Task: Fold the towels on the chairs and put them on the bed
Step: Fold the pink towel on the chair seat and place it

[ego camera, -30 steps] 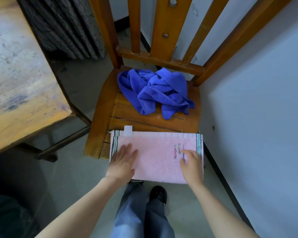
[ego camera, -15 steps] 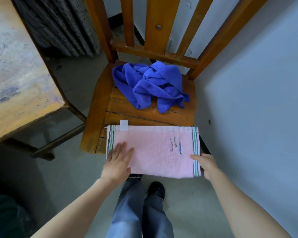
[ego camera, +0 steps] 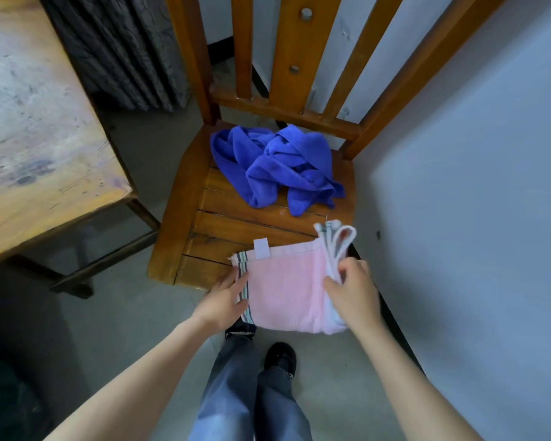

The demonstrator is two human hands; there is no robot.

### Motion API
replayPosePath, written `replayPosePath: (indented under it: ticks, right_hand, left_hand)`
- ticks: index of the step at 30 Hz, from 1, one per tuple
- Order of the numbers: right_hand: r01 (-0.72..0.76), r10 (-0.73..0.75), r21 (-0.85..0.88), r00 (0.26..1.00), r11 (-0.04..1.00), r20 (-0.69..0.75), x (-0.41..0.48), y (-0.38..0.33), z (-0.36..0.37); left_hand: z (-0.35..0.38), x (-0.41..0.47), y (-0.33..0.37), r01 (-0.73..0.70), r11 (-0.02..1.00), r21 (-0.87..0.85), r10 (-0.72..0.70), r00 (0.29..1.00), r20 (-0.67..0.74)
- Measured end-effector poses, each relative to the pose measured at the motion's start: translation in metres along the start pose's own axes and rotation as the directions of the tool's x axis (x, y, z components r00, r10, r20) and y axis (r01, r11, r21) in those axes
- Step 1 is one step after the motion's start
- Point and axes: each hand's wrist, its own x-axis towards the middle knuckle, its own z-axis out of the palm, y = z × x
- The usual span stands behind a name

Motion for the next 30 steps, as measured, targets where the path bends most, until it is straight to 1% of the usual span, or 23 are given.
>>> replayPosePath:
  ticks: [2,5,7,8,11,13,14,15,16,17,19,20,21,22,23,24,25,26,27,28,29,30]
  right_hand:
    - [0.117,-0.107,-0.073,0.986,0.990,0.125,-0.011,-0.019,0.023]
    - [0.248,-0.221,-0.070,0.937,0.966,0.270,-0.018,-0.029,0.056]
    - [0.287,-0.256,-0.053,0.913,0.957,0.316,-0.020,-0.030,0.073]
    - [0.279,-0.259,-0.022,0.915,0.960,0.308,-0.021,-0.029,0.076]
    - [0.253,-0.258,0.056,0.920,0.966,0.296,-0.022,-0.026,0.088]
    - [0.294,-0.291,0.047,0.885,0.955,0.364,-0.022,-0.024,0.091]
    - [0.360,-0.339,0.022,0.856,0.933,0.391,-0.021,-0.021,0.093]
    - [0.405,-0.363,-0.015,0.834,0.914,0.415,-0.020,-0.016,0.095]
    - [0.453,-0.390,-0.069,0.828,0.889,0.404,-0.018,-0.010,0.094]
    - [0.460,-0.388,-0.114,0.837,0.880,0.386,-0.018,-0.006,0.092]
    - [0.456,-0.403,-0.259,0.885,0.851,0.233,-0.016,0.004,0.087]
    - [0.470,-0.419,-0.356,0.882,0.808,0.214,-0.017,0.011,0.085]
    - [0.465,-0.420,-0.438,0.885,0.769,0.203,-0.016,0.019,0.085]
    - [0.460,-0.403,-0.508,0.887,0.728,0.226,-0.016,0.024,0.086]
    - [0.479,-0.378,-0.527,0.878,0.702,0.294,-0.016,0.032,0.090]
    - [0.496,-0.362,-0.548,0.868,0.673,0.341,-0.015,0.036,0.091]
    - [0.534,-0.376,-0.554,0.845,0.639,0.380,-0.013,0.041,0.093]
    - [0.559,-0.373,-0.555,0.828,0.616,0.419,-0.010,0.045,0.093]
    - [0.571,-0.353,-0.552,0.817,0.607,0.457,-0.007,0.046,0.092]
    - [0.582,-0.340,-0.557,0.807,0.592,0.482,-0.007,0.043,0.091]
    - [0.601,-0.335,-0.565,0.793,0.565,0.508,-0.006,0.042,0.090]
    - [0.637,-0.333,-0.582,0.766,0.505,0.549,-0.005,0.040,0.085]
  left_hand:
    - [0.001,0.003,0.000,0.004,0.985,-0.174,-0.004,1.000,-0.002]
    - [-0.001,0.007,-0.001,-0.029,0.953,-0.302,0.026,1.000,-0.013]
    - [-0.006,0.006,-0.001,-0.048,0.874,-0.484,0.042,0.999,-0.023]
    - [-0.010,0.004,0.002,-0.043,0.823,-0.566,0.030,0.999,-0.032]
    - [-0.020,-0.001,0.006,0.041,0.675,-0.737,-0.070,0.998,-0.008]
    - [-0.020,0.001,0.004,0.057,0.603,-0.796,-0.088,0.996,0.004]
    - [-0.020,0.001,0.005,0.072,0.577,-0.813,-0.102,0.995,0.016]
    - [-0.019,0.003,0.004,0.082,0.579,-0.811,-0.114,0.993,0.019]
    - [-0.019,0.002,0.006,0.077,0.591,-0.803,-0.122,0.993,0.005]
    - [-0.018,0.003,0.007,0.069,0.600,-0.797,-0.123,0.992,-0.006]
    - [-0.016,0.001,0.010,0.014,0.629,-0.778,-0.084,0.995,-0.050]
    - [-0.014,0.001,0.012,-0.019,0.652,-0.758,-0.062,0.995,-0.078]
    - [-0.010,0.002,0.012,-0.036,0.714,-0.700,-0.069,0.990,-0.121]
    - [-0.003,0.004,0.011,-0.038,0.822,-0.568,-0.084,0.979,-0.186]
    - [0.004,0.005,0.010,-0.008,0.942,-0.336,-0.094,0.953,-0.287]
    - [0.013,0.007,0.009,0.011,0.996,-0.085,-0.044,0.917,-0.397]
    - [0.022,0.009,0.009,-0.017,0.994,0.110,0.067,0.879,-0.471]
    - [0.032,0.009,0.008,-0.074,0.946,0.316,0.237,0.822,-0.517]
    - [0.042,0.007,0.009,-0.144,0.858,0.493,0.409,0.772,-0.487]
    - [0.056,0.006,0.006,-0.212,0.745,0.632,0.568,0.697,-0.436]
    - [0.069,0.006,0.002,-0.249,0.666,0.703,0.651,0.654,-0.385]
    - [0.080,0.005,-0.002,-0.252,0.630,0.734,0.673,0.648,-0.355]
